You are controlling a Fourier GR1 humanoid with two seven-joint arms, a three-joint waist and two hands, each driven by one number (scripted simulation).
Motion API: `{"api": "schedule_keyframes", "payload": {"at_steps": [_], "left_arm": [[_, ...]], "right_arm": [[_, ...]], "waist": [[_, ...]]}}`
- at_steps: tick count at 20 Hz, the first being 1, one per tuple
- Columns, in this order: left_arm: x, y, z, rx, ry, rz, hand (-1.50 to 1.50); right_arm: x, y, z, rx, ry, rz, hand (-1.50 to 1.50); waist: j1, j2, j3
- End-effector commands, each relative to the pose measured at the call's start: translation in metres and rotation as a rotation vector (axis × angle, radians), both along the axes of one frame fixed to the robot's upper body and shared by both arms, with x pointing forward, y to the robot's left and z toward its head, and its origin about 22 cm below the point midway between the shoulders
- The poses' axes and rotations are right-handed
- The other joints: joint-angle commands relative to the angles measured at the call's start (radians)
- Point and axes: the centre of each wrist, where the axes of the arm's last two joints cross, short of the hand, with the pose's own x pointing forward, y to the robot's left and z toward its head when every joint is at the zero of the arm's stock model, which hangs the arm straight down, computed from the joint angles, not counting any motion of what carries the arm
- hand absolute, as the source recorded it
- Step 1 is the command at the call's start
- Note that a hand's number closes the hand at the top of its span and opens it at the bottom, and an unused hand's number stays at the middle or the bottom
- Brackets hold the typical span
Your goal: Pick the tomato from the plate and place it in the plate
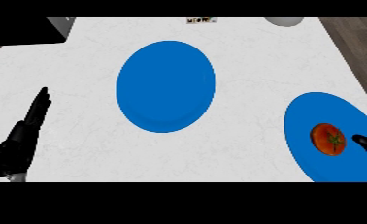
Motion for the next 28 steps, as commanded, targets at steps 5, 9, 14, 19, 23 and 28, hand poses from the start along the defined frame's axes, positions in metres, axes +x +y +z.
{"api": "schedule_keyframes", "payload": {"at_steps": [5,9,14,19,23,28], "left_arm": [[-0.014,-0.008,0.004,0.051,0.003,-0.041,0.0],[-0.007,-0.006,0.0,0.066,0.008,-0.019,0.0],[-0.015,-0.009,-0.002,0.05,-0.001,-0.033,0.0],[-0.011,-0.015,-0.006,0.057,-0.009,-0.044,0.0],[-0.003,-0.018,0.003,0.039,-0.013,-0.052,0.0],[-0.004,-0.006,0.02,0.04,0.004,-0.058,0.0]], "right_arm": [[-0.119,-0.024,-0.005,-0.012,-0.11,-0.039,-1.5],[-0.136,-0.047,0.012,-0.212,0.084,0.086,-1.5],[-0.158,-0.08,0.036,-0.467,0.312,0.094,-1.5],[-0.133,-0.089,0.047,-0.536,0.48,0.106,-1.5],[-0.117,-0.083,0.054,-0.61,0.567,0.14,-1.5],[-0.093,-0.077,0.05,-0.666,0.673,0.228,-1.5]], "waist": [[0.036,0.012,-0.003],[0.031,0.015,-0.004],[0.041,0.016,-0.004],[0.062,0.019,-0.004],[0.061,0.018,-0.003],[0.068,0.018,-0.003]]}}
